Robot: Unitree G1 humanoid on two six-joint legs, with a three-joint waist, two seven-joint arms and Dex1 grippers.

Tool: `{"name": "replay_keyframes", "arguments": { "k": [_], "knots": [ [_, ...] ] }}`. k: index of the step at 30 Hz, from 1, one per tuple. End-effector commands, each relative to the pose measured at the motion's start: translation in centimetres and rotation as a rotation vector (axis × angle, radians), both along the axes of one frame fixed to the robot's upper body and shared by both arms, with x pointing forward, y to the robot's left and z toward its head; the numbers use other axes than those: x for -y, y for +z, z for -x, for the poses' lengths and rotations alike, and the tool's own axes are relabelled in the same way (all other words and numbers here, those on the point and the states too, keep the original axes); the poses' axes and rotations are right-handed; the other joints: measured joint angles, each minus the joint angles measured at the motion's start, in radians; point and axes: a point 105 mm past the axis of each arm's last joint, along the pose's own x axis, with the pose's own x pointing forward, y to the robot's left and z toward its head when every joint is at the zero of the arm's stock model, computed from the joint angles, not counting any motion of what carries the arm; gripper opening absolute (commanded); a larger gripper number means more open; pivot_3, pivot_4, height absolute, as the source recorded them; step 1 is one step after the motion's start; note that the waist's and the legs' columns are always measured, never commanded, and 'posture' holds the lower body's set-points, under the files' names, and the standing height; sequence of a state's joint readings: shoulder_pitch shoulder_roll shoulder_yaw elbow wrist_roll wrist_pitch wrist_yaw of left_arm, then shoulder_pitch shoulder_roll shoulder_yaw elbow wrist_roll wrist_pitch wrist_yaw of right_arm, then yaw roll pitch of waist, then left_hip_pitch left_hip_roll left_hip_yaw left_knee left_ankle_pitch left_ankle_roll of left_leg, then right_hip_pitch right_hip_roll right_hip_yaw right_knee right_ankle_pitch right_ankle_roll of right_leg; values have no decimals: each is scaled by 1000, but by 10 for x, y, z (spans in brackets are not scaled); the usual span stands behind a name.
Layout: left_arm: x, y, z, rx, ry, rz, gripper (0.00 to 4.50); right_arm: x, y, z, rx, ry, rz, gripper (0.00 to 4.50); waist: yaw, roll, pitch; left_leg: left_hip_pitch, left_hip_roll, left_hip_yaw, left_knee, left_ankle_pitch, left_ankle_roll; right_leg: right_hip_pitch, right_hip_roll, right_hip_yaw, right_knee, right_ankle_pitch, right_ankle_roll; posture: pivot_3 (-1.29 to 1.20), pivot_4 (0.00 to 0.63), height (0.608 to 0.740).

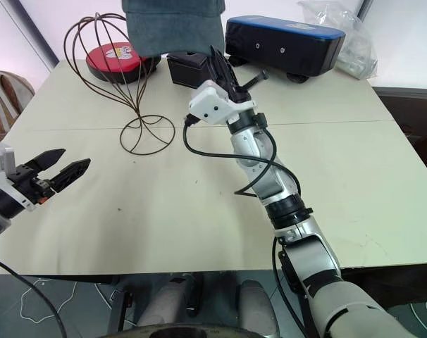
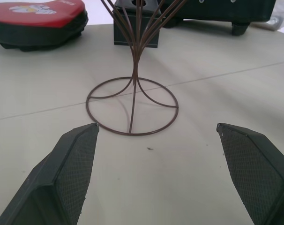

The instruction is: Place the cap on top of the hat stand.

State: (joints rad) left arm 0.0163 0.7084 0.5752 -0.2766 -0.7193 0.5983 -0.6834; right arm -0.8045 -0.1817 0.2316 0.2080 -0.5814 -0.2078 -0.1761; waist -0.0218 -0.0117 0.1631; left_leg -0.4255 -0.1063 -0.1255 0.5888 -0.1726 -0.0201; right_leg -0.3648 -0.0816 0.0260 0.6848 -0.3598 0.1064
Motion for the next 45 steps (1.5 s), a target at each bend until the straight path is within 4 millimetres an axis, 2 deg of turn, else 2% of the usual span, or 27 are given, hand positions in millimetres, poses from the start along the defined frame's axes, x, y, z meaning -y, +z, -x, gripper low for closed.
{"name": "replay_keyframes", "arguments": {
  "k": [1,6,10,16,24,36,45],
  "knots": [
    [1,10,0,49,2,-15,4242,-15,25,11,105,51,-24,50,0,0,0,0,0,0,0,0,0,0,0,0,0,0,0,0,150,740],
    [2,8,-2,51,2,-7,4242,-35,40,15,148,103,-35,50,-3,0,0,0,0,0,-1,1,-1,-1,0,0,0,0,0,0,150,740],
    [1,8,-5,60,13,-6,4242,-56,44,18,159,153,-28,50,-7,0,0,0,0,0,-3,1,-2,-1,0,0,0,0,0,0,150,740],
    [-5,6,-6,67,53,-14,4242,-85,37,23,145,216,-11,50,-24,0,0,0,0,0,-6,3,-4,-3,0,0,0,0,-1,0,150,740],
    [-9,3,3,62,88,-20,4242,-121,24,32,103,246,30,50,-28,0,0,0,0,-1,-10,4,-6,-6,1,1,1,0,-1,0,150,740],
    [-10,0,8,61,116,-18,4242,-137,11,32,63,147,111,50,-23,-1,-1,0,0,-3,-11,4,-6,-6,1,0,2,0,-2,0,150,740],
    [-8,0,6,61,113,-14,4242,-127,2,23,58,-15,195,50,-22,-1,-1,0,0,-3,-11,4,-7,-7,2,0,2,0,-2,0,150,740]
  ]
}}
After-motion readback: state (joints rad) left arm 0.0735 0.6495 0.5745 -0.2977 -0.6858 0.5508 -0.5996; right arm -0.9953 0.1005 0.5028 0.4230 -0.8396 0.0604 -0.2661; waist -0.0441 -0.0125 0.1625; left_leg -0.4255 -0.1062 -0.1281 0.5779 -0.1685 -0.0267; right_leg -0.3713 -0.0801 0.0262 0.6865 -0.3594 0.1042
